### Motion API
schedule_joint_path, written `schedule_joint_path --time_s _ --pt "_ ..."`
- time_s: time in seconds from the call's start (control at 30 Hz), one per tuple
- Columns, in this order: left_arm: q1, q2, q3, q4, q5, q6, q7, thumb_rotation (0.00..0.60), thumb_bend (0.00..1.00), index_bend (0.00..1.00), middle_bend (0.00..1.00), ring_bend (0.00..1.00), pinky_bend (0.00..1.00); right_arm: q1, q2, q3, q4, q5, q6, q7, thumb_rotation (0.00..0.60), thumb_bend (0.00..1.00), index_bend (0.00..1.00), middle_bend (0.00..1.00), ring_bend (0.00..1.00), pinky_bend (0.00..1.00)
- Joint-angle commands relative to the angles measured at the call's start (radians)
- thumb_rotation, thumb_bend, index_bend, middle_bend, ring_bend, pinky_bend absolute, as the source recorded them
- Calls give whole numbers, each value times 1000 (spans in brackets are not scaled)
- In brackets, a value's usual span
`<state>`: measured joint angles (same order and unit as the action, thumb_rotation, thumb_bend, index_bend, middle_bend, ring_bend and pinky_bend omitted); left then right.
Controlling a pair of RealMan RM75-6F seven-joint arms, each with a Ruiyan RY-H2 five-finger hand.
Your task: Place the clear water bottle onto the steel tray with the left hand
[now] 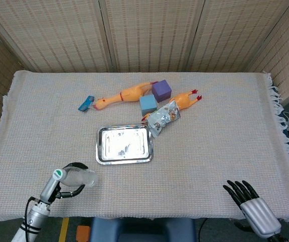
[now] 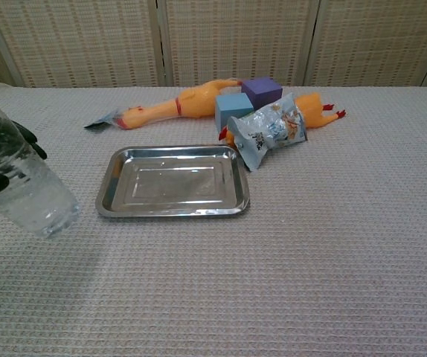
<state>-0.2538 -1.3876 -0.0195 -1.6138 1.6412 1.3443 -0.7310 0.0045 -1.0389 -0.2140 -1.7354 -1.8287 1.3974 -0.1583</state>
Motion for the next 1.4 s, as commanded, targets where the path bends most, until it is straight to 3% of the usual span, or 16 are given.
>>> schedule_joint_path --time_s 0.03,0.13,0.23,0.37,0.6,0.8,1.1,1.17,1.27,1.4 --pt "-45 -18 -131 146 -204 -75 9 600 519 333 407 211 317 -2 -1 -3 0 -6 3 -5 600 15 0 0 0 0" --pt "-59 -7 -112 113 -173 -99 -31 600 518 333 403 208 316 -2 -7 -1 0 -2 -4 -19 600 15 0 0 0 0" --pt "-77 -21 -92 69 -126 -100 7 600 518 333 403 208 316 3 -10 2 -1 13 -22 -24 600 14 0 0 0 0" --pt "-130 -77 -123 46 -153 -144 94 600 519 333 401 207 317 9 -6 6 -3 25 -31 -16 600 15 0 0 0 0" --pt "-240 -180 -203 115 -276 -279 153 600 518 320 382 197 311 20 -4 28 -3 73 -48 0 600 15 0 0 0 0" --pt "-314 -283 -238 220 -324 -337 187 600 518 314 362 178 291 37 -8 42 0 120 -91 -2 600 15 0 0 0 0" --pt "-375 -355 -257 309 -340 -364 221 600 519 308 337 159 271 52 -5 53 -4 165 -124 5 600 15 0 0 0 0" --pt "-388 -371 -253 337 -346 -379 236 600 519 261 318 144 250 54 -3 53 -5 167 -126 8 600 15 0 0 0 0" --pt "-403 -394 -247 375 -347 -388 254 600 507 98 238 90 191 57 -2 52 -8 166 -127 15 600 15 0 0 0 0" --pt "-412 -412 -247 397 -334 -371 256 600 474 2 137 7 88 58 2 51 -8 169 -128 20 600 15 0 0 0 0"
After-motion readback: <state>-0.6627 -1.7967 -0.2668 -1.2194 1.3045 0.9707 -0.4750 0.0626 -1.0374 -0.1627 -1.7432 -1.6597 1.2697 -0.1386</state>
